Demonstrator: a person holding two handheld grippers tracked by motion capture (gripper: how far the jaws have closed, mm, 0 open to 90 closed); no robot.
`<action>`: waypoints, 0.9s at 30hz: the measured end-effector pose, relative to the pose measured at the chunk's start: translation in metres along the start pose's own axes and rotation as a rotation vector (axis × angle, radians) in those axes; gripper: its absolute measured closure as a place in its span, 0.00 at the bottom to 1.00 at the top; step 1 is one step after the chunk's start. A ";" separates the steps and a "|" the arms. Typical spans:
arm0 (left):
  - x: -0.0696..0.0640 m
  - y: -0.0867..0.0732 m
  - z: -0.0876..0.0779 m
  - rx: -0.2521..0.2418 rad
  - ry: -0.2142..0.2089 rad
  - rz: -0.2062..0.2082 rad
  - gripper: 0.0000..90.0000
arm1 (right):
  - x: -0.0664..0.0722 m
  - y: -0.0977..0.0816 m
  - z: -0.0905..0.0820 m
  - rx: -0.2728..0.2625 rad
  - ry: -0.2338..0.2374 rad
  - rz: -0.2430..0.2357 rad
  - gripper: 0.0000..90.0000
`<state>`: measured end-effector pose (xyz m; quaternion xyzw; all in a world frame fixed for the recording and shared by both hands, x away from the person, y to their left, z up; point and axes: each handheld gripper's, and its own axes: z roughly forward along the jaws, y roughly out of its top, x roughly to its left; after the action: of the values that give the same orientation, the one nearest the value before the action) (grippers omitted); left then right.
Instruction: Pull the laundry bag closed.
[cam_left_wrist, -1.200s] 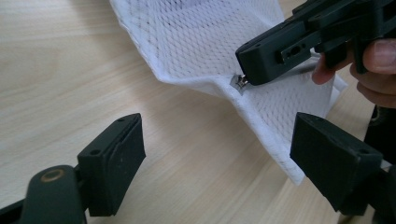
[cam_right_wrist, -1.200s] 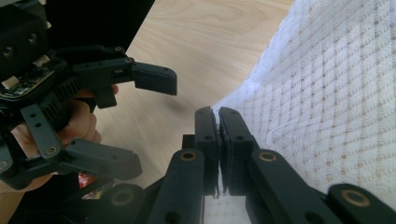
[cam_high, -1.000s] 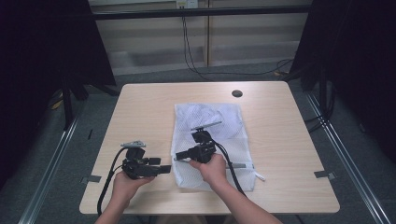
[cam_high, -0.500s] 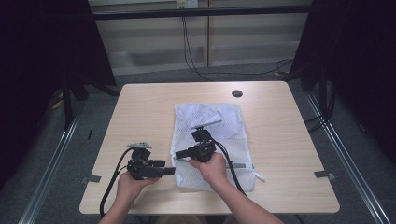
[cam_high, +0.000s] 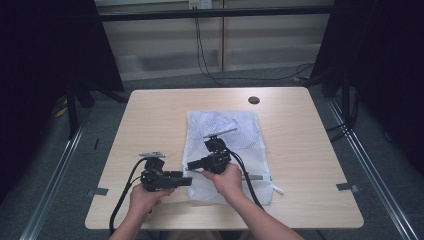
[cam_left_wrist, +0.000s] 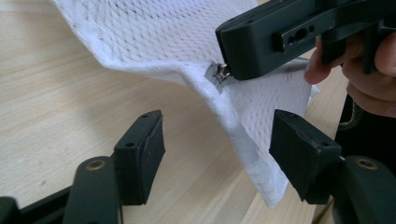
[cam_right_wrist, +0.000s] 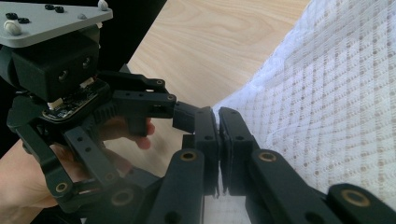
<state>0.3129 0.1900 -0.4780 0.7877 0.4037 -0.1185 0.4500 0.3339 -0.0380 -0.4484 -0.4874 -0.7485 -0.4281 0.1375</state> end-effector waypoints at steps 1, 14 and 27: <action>-0.001 0.001 0.002 0.007 0.000 -0.007 0.39 | 0.000 0.000 0.000 0.001 0.000 0.002 0.96; -0.004 0.004 0.012 0.022 -0.036 -0.047 0.50 | 0.002 0.000 -0.001 0.001 0.008 0.004 0.96; -0.001 0.004 0.016 0.030 -0.074 -0.094 0.66 | 0.004 -0.001 -0.002 0.003 0.014 0.003 0.96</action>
<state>0.3181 0.1752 -0.4843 0.7698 0.4214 -0.1746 0.4465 0.3311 -0.0368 -0.4451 -0.4854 -0.7474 -0.4302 0.1440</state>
